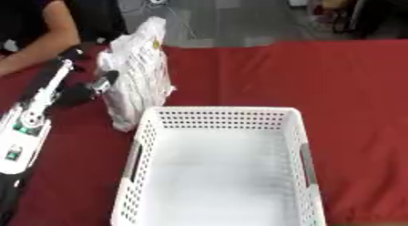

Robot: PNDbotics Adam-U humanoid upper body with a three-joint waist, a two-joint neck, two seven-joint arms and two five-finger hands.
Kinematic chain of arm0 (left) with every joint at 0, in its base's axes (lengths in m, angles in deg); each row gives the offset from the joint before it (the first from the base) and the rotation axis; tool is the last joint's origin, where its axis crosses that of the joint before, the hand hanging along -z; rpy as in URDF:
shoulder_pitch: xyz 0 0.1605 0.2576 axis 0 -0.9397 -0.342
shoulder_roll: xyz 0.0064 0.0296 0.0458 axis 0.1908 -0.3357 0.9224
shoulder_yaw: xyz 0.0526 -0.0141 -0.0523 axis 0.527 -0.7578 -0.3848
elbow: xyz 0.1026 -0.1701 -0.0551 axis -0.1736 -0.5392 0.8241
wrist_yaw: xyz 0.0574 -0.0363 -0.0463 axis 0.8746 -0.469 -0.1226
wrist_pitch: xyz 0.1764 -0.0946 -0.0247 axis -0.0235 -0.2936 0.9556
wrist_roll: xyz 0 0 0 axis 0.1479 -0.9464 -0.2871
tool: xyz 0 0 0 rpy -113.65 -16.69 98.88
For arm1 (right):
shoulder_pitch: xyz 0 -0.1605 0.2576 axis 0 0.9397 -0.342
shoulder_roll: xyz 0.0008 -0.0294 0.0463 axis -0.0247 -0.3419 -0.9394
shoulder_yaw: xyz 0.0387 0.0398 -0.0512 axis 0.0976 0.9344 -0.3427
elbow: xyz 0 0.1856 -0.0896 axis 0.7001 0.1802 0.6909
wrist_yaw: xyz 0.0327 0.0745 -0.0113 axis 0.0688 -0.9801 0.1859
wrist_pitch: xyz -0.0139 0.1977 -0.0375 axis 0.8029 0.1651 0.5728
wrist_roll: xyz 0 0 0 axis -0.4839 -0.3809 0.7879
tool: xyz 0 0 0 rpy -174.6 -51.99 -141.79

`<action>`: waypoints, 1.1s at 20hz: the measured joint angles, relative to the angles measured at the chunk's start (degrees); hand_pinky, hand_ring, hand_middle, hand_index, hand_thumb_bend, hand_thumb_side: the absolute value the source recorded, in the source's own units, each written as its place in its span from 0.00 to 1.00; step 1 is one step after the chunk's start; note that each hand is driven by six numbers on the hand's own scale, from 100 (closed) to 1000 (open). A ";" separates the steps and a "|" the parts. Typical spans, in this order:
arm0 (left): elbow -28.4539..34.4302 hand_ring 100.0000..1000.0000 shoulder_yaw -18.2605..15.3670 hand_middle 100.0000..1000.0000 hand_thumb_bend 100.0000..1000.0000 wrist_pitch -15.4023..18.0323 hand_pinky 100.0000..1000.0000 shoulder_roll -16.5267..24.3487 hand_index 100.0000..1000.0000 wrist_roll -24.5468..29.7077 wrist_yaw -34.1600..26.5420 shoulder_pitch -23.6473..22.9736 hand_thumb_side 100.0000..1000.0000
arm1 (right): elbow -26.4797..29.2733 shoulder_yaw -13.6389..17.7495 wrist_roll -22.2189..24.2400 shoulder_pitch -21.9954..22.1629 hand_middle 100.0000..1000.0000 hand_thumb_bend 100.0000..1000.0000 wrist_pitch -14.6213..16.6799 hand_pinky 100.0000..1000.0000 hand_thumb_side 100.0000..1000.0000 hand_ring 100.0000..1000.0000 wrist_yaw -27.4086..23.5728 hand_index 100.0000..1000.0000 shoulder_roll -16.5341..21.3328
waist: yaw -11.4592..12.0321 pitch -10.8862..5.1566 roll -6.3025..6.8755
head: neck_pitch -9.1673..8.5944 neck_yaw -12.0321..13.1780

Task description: Pick up objects on the table and place them in the box.

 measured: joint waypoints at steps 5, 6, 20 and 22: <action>-2.32 0.88 1.42 0.94 1.00 0.66 0.77 0.01 1.00 1.71 1.46 1.54 0.66 | 0.14 -0.22 0.16 0.01 0.84 0.23 -0.05 0.51 0.99 0.75 0.00 1.00 0.00 | -0.10 -0.01 0.00 | 0.00 0.05; -2.85 0.88 1.73 0.94 1.00 0.77 0.77 0.01 1.00 2.09 1.87 1.84 0.66 | 0.16 -0.23 0.21 0.01 0.84 0.23 -0.01 0.51 0.99 0.75 0.00 1.00 0.00 | -0.11 -0.01 0.00 | 0.00 0.05; -7.22 0.74 3.25 0.72 0.97 -0.14 0.72 0.98 0.84 6.07 8.24 4.22 0.60 | 0.25 -0.25 0.39 0.01 0.84 0.23 -0.09 0.51 0.99 0.75 -0.02 1.00 0.00 | -0.33 -0.35 0.10 | 0.00 0.49; -7.22 0.64 3.18 0.61 0.77 -1.13 0.66 0.98 0.75 4.59 8.78 4.32 0.58 | 0.25 -0.25 0.40 0.01 0.84 0.23 -0.09 0.51 0.99 0.75 -0.02 1.00 0.00 | -0.33 -0.36 0.10 | 0.00 0.49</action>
